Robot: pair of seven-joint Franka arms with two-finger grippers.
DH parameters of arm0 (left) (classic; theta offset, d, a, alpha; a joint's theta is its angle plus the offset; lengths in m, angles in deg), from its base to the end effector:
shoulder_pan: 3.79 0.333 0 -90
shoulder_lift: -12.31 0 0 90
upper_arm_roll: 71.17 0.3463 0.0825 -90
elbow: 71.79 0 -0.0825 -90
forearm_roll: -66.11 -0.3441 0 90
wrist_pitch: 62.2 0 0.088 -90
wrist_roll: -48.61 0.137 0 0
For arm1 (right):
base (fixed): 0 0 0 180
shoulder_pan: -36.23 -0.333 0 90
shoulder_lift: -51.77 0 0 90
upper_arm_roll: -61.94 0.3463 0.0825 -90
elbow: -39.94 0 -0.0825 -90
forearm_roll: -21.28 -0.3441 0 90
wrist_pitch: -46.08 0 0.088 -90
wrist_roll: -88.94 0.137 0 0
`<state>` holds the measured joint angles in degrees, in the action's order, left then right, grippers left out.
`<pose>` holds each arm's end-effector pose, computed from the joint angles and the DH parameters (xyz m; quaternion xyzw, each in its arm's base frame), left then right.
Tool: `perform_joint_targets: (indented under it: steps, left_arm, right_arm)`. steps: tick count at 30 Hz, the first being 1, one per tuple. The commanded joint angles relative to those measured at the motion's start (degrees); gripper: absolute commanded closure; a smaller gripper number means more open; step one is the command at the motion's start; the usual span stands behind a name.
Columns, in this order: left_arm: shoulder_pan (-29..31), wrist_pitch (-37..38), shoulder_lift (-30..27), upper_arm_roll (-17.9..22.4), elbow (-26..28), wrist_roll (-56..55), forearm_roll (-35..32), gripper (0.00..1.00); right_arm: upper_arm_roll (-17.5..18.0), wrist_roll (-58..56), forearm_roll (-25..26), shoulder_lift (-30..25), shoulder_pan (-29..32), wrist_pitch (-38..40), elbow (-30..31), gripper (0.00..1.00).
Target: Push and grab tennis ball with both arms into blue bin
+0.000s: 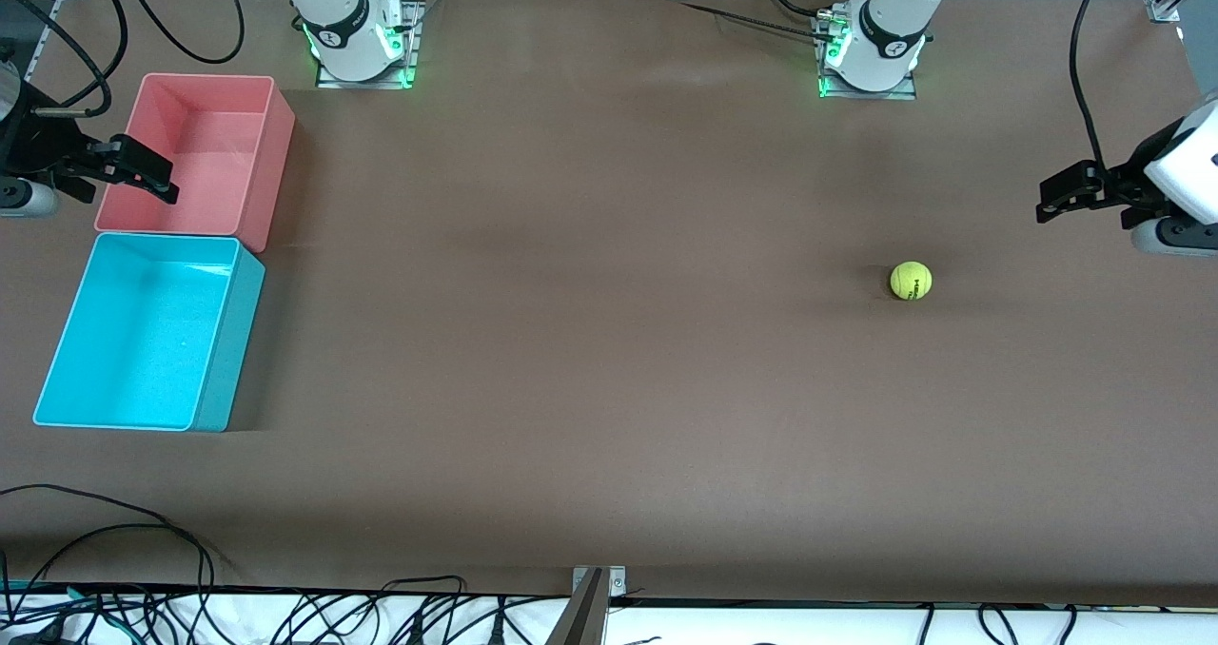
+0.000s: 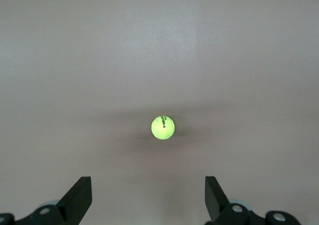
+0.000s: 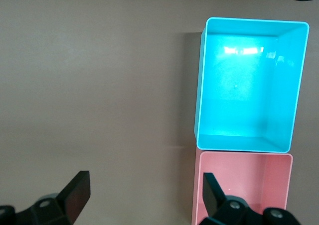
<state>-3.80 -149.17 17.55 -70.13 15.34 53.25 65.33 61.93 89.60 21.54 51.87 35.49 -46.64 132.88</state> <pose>0.5356 0.0111 0.5939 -0.9984 0.0314 0.0474 0.0053 0.5183 0.0060 0.6058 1.0000 0.0007 -0.0028 0.0023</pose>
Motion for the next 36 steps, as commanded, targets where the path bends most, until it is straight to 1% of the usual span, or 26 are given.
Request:
perform_joint_targets:
  steps: [1, 36]
  left_arm:
    - [0.4, -0.5, -1.3, 0.0, 0.8, -1.3, 1.1, 0.00]
    - [0.2, -0.2, -1.1, -0.3, 0.7, -1.3, 0.7, 0.00]
  right_arm:
    - [0.3, 0.0, -0.2, -0.5, 0.0, 1.0, -0.8, 0.00]
    - [0.4, -0.5, -0.3, -0.5, -0.1, 1.3, -0.9, 0.00]
